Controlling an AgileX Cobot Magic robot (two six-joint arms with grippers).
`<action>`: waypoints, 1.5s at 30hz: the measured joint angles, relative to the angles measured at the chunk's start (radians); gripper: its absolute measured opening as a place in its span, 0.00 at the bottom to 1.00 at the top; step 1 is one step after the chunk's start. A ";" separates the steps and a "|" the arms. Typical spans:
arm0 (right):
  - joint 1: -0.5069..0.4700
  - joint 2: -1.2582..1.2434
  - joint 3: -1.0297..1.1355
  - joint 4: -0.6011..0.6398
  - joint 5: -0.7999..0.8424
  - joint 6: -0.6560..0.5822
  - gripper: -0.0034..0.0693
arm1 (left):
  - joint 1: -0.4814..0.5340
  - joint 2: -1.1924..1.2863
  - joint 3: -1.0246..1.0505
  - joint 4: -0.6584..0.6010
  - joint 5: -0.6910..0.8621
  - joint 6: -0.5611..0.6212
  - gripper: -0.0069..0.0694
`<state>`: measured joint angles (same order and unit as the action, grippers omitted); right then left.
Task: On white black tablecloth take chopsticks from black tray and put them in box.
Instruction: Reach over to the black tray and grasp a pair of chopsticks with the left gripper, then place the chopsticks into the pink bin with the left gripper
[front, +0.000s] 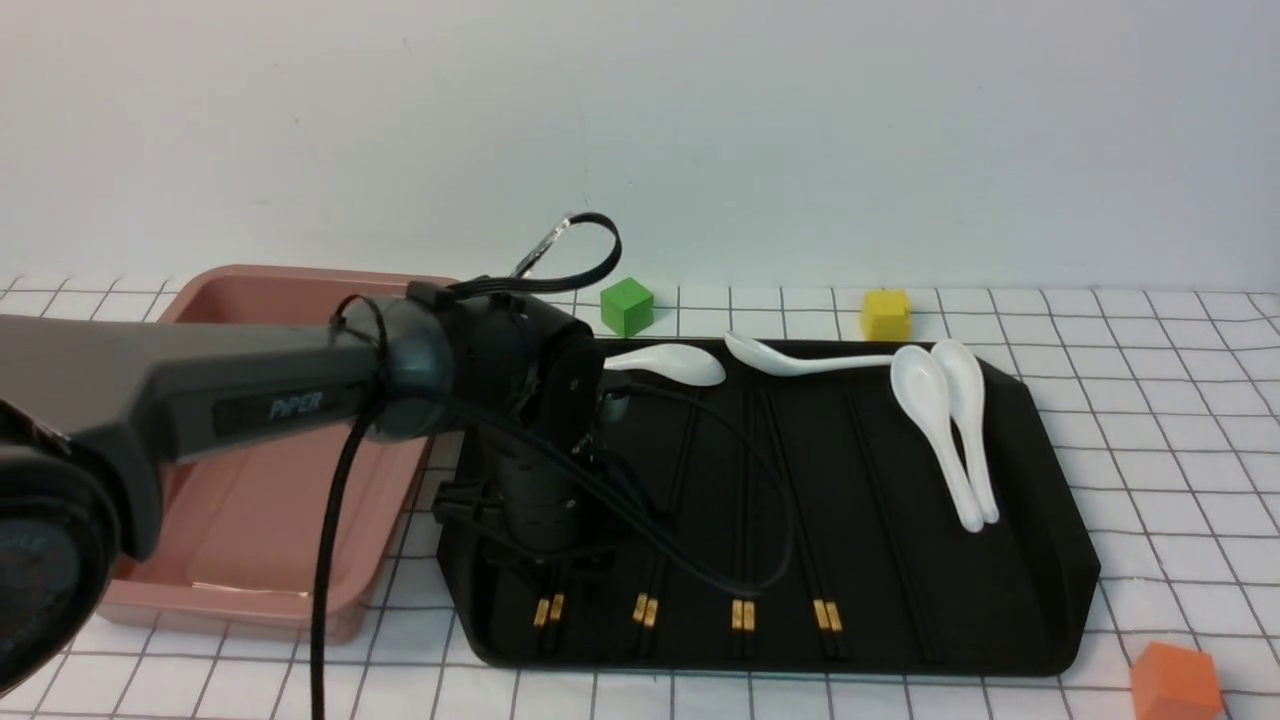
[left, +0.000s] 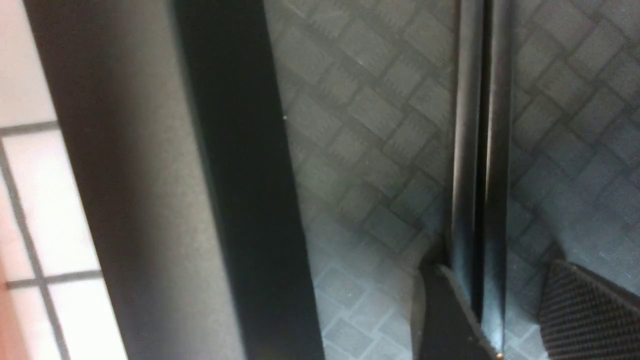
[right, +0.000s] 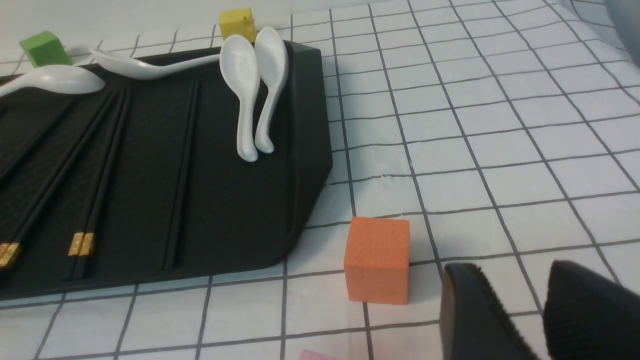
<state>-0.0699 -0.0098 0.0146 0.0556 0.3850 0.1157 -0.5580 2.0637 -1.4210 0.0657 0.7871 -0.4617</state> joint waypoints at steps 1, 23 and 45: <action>0.000 0.000 0.000 0.000 0.000 0.000 0.38 | 0.000 0.000 0.000 0.000 0.001 0.000 0.47; 0.000 0.000 0.000 0.000 0.000 0.000 0.38 | 0.002 -0.171 -0.098 -0.004 0.231 -0.092 0.24; 0.000 0.000 0.000 0.000 0.000 0.000 0.38 | 0.444 -0.286 0.010 0.105 0.271 0.042 0.24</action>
<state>-0.0699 -0.0098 0.0146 0.0556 0.3850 0.1157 -0.1143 1.7779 -1.4108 0.1703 1.0580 -0.4200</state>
